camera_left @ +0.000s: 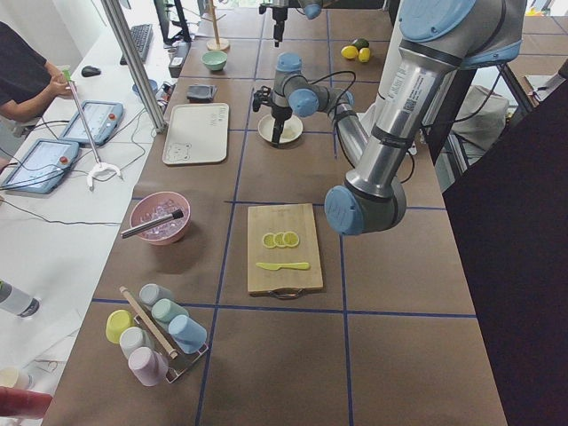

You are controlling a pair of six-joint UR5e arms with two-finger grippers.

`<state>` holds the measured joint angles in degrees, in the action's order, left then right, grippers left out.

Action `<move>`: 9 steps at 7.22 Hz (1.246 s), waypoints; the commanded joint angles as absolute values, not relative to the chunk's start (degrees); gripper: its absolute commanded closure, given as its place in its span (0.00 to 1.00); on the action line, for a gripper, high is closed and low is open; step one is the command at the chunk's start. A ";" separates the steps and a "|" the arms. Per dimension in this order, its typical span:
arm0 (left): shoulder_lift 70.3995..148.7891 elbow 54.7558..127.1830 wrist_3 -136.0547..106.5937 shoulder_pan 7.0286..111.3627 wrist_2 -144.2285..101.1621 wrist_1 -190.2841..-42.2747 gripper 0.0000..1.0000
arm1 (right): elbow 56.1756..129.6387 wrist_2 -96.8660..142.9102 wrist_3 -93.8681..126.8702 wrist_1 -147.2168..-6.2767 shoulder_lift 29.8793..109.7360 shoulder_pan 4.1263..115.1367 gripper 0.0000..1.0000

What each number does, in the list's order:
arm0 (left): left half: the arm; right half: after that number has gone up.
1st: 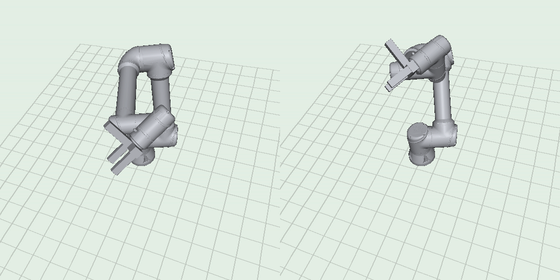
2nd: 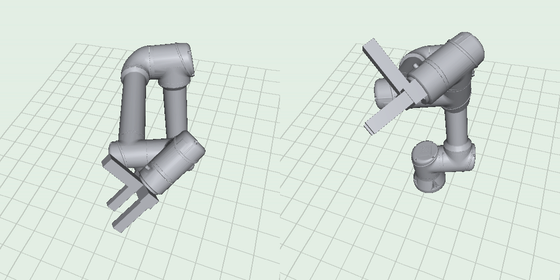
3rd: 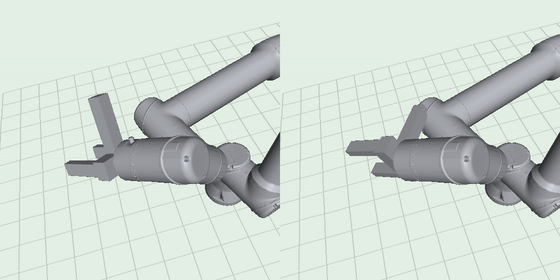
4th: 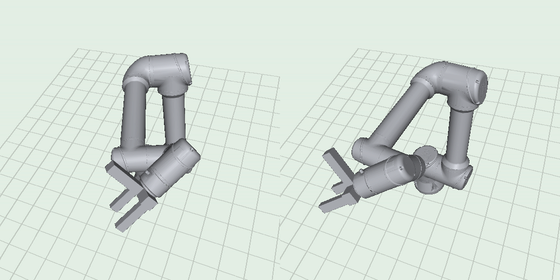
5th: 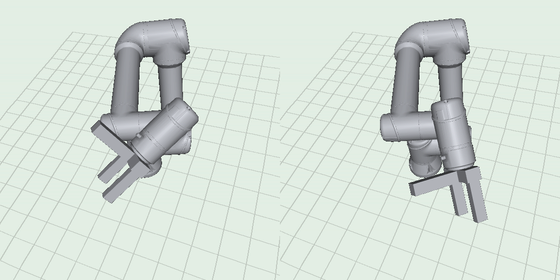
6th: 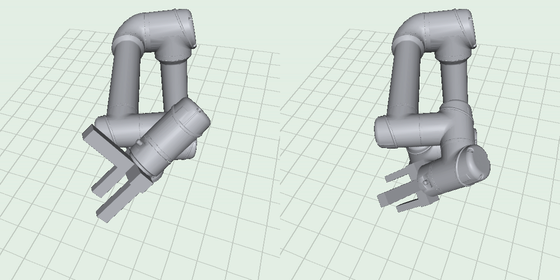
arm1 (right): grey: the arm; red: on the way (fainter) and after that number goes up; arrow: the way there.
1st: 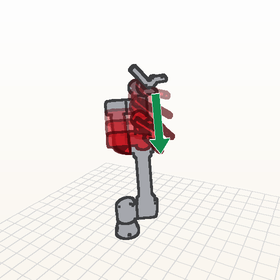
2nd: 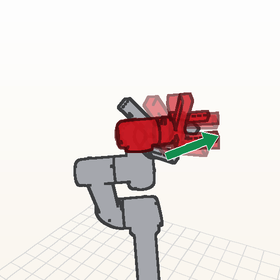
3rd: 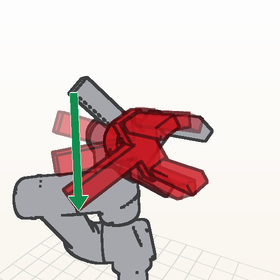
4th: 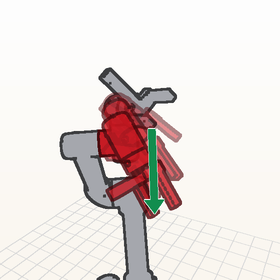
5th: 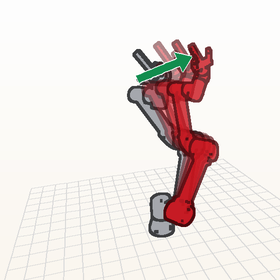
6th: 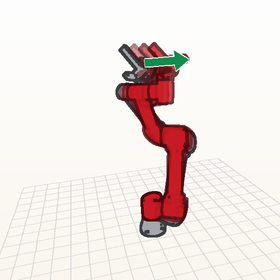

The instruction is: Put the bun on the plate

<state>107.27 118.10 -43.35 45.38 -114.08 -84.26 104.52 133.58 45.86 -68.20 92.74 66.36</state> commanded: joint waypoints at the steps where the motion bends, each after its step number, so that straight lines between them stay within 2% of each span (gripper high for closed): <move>1: 95.84 118.49 -18.03 62.50 -126.86 -83.76 0.01 | 104.24 133.77 19.99 -81.31 95.97 79.48 0.00; 3: 91.95 112.54 -0.78 75.18 -132.68 -83.06 0.01 | 101.45 133.77 -0.09 -88.84 98.08 90.13 0.00; 4: 91.50 106.84 10.09 82.28 -133.50 -83.06 0.01 | 97.42 134.03 -6.27 -88.86 97.91 93.74 0.00; 5: 91.67 100.61 18.20 88.44 -134.38 -83.14 0.01 | 94.86 134.03 -9.11 -88.77 97.56 94.82 0.00; 6: 91.32 97.50 23.41 90.07 -136.21 -83.06 0.01 | 93.96 134.64 -9.58 -88.77 98.17 94.83 0.00; 8: 91.75 98.17 20.42 90.09 -137.02 -76.60 0.00 | 92.12 134.74 -8.97 -88.33 97.65 94.66 0.00; 9: 91.06 100.96 15.43 90.17 -136.93 -76.29 0.00 | 92.02 134.65 -8.62 -88.33 97.56 93.96 0.00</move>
<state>91.43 98.95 19.72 89.95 -136.72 -78.16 92.64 134.67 -8.91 -88.40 97.82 94.49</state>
